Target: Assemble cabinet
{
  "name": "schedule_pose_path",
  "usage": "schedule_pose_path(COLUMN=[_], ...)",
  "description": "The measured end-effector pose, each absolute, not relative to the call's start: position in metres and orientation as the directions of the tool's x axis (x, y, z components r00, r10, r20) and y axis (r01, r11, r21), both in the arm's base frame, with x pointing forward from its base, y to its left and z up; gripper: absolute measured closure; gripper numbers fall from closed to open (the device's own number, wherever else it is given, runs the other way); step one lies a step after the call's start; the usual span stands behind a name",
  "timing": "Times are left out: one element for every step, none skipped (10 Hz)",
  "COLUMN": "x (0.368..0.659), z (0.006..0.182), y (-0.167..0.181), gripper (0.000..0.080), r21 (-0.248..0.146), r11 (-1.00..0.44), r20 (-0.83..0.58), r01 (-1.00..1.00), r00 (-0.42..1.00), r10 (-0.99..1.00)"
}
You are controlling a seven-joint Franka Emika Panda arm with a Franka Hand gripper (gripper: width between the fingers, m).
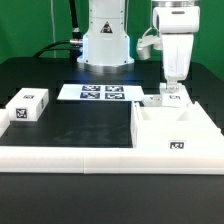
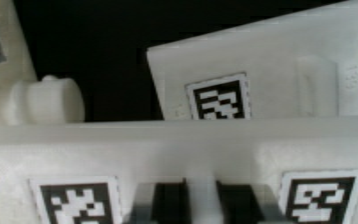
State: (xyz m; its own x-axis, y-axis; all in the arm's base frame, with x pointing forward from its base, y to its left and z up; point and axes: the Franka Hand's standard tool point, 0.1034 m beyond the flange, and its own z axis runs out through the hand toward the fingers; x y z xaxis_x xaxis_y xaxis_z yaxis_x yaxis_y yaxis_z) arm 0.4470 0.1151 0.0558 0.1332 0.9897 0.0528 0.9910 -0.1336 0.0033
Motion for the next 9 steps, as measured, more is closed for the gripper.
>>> schedule_pose_path(x=[0.4498, 0.4505, 0.4504, 0.4506, 0.4512, 0.4522, 0.4534, 0.4542, 0.4545], z=[0.0575, 0.0576, 0.0575, 0.0574, 0.0574, 0.0576, 0.0578, 0.0576, 0.0569], y=[0.115, 0.1152, 0.1152, 0.1147, 0.1138, 0.1136, 0.1138, 0.1143, 0.1159], gripper=[0.0729, 0.0729, 0.0729, 0.0729, 0.0729, 0.0729, 0.0729, 0.0729, 0.0729], r21=[0.004, 0.004, 0.004, 0.004, 0.004, 0.005, 0.006, 0.007, 0.006], r11=[-0.134, -0.134, -0.134, -0.135, -0.137, -0.138, -0.138, -0.139, -0.141], r20=[0.051, 0.052, 0.052, 0.052, 0.051, 0.052, 0.052, 0.053, 0.054], r01=[0.991, 0.991, 0.991, 0.991, 0.991, 0.99, 0.99, 0.99, 0.99], r00=[0.134, 0.134, 0.134, 0.135, 0.137, 0.138, 0.138, 0.139, 0.141], r10=[0.99, 0.99, 0.99, 0.99, 0.989, 0.989, 0.989, 0.989, 0.989])
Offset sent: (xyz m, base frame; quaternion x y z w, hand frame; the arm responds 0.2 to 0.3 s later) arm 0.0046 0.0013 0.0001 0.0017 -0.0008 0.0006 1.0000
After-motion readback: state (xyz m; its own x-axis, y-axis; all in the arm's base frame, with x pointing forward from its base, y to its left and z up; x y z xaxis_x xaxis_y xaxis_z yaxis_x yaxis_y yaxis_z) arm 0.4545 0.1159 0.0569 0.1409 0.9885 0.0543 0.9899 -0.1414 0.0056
